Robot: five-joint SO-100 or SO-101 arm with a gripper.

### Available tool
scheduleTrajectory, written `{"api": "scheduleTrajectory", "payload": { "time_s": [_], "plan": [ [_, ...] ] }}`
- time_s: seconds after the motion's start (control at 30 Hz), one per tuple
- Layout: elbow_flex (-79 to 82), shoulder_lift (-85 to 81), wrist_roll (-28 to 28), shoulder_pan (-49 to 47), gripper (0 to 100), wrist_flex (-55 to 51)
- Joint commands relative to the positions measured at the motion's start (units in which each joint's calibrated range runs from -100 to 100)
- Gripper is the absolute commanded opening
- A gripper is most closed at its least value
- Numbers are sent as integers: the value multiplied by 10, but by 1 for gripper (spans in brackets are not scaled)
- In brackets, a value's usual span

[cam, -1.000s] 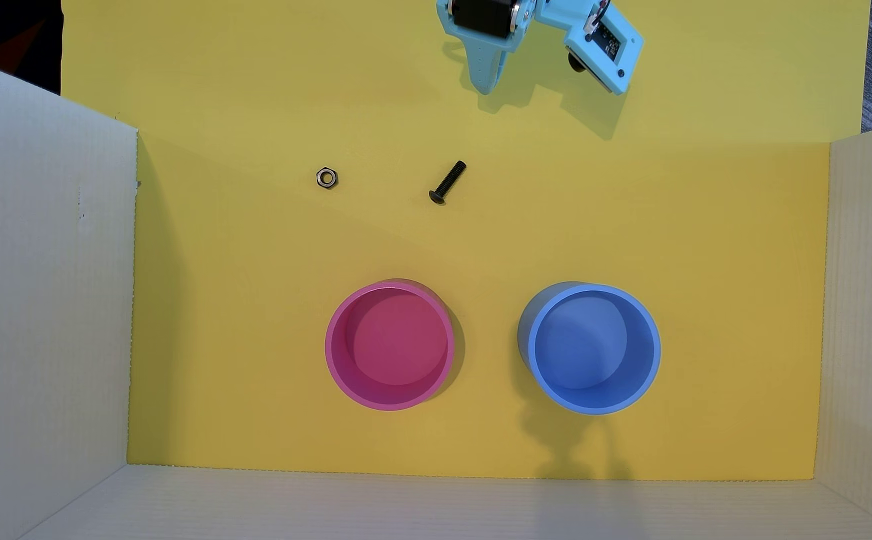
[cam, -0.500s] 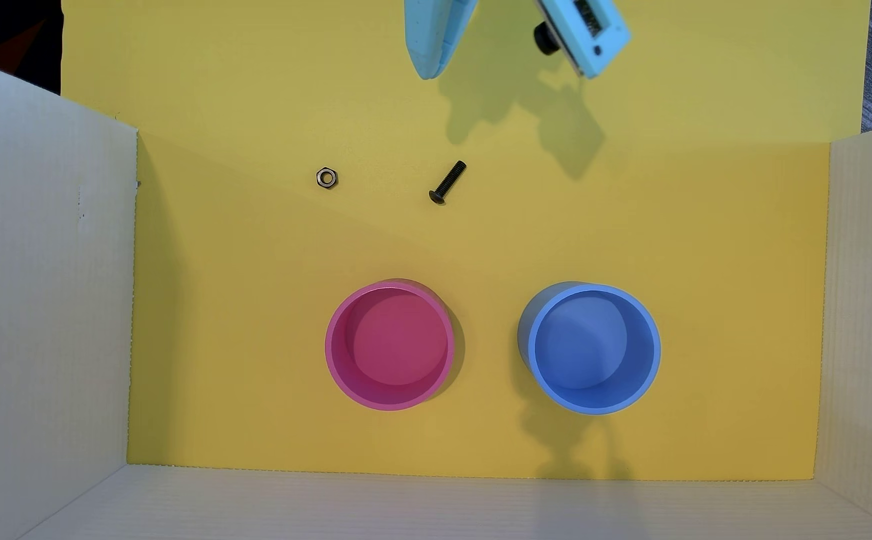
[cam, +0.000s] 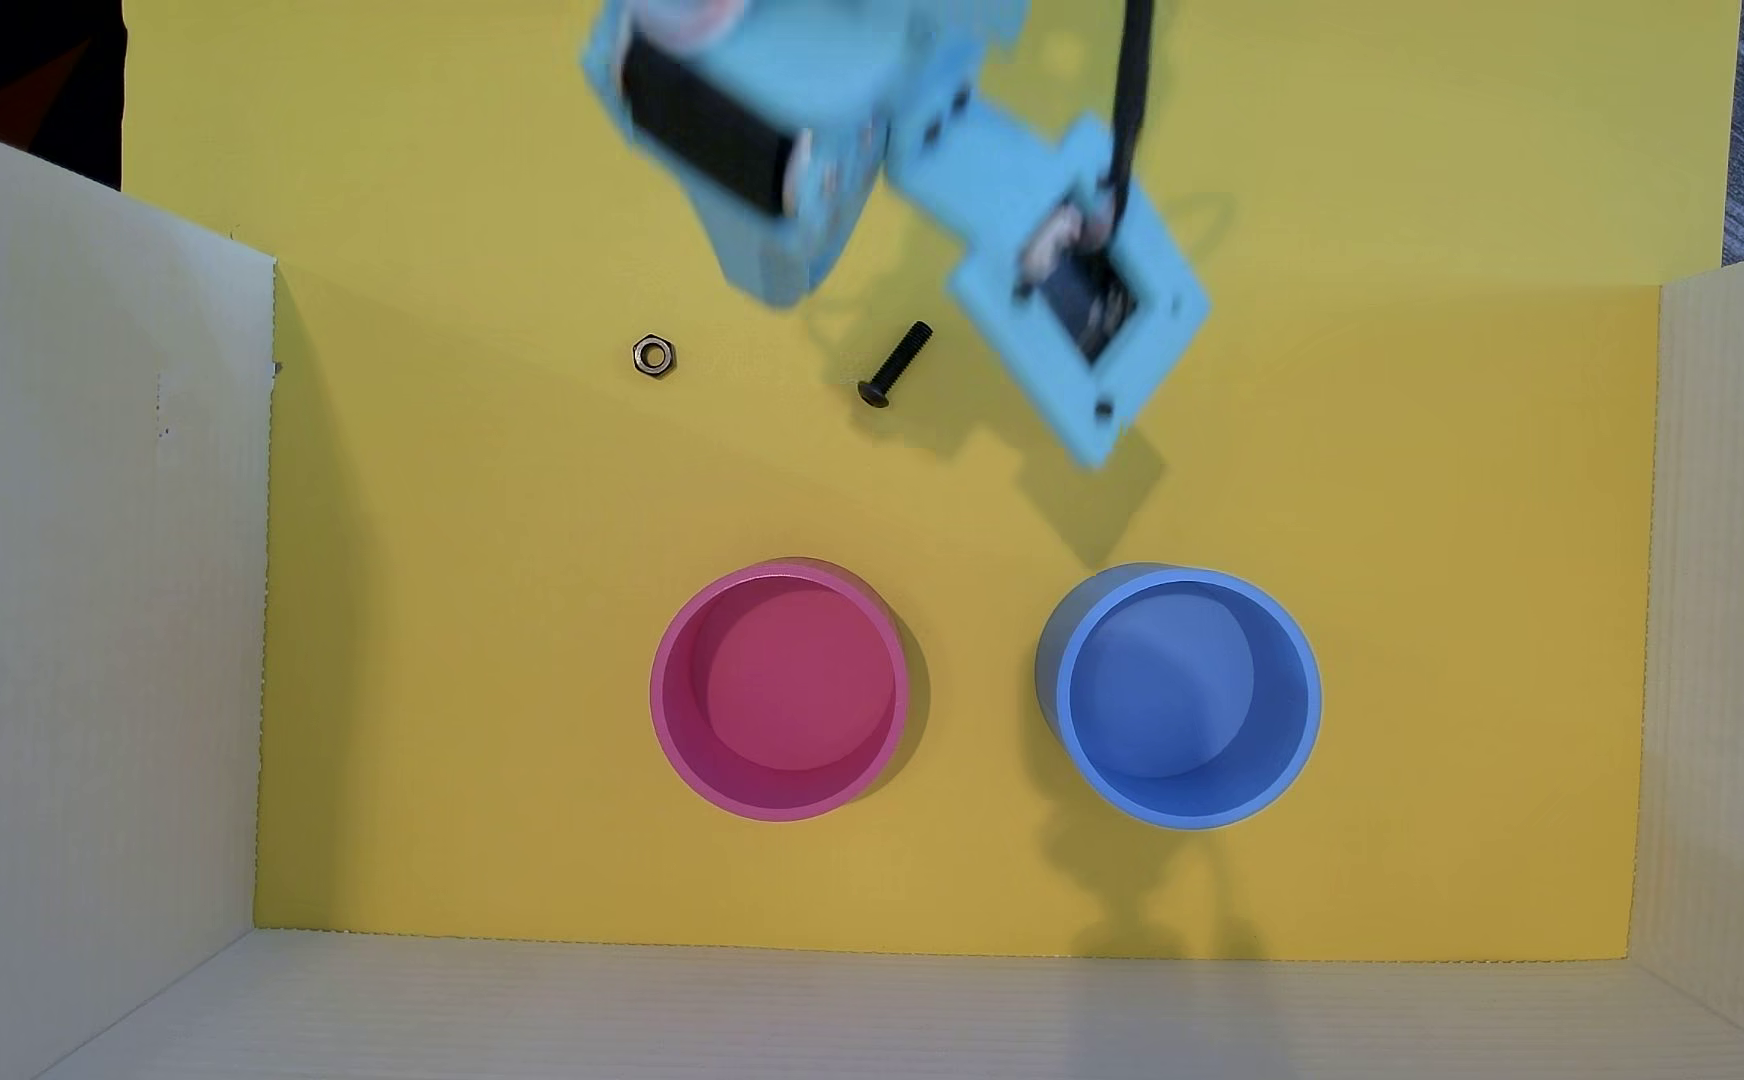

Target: Pick up the bolt and place it in the pink box

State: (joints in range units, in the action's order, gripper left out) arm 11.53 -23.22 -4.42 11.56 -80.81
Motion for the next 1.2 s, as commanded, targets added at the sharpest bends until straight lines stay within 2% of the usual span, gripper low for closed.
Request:
{"api": "scheduleTrajectory", "payload": {
  "time_s": [0.0, 0.17, 0.3, 0.6, 0.83, 1.03, 1.17],
  "plan": [
    [-16, 35, 9, 1, 1, 0],
    [19, 74, 100, -1, 1, 5],
    [43, 86, 126, -1, 2, 32],
    [43, 88, 247, -1, 2, 34],
    [60, 88, 291, -30, 2, 31],
    [95, 88, 288, -93, 2, 38],
    [111, 88, 288, -95, 2, 66]
  ]
}}
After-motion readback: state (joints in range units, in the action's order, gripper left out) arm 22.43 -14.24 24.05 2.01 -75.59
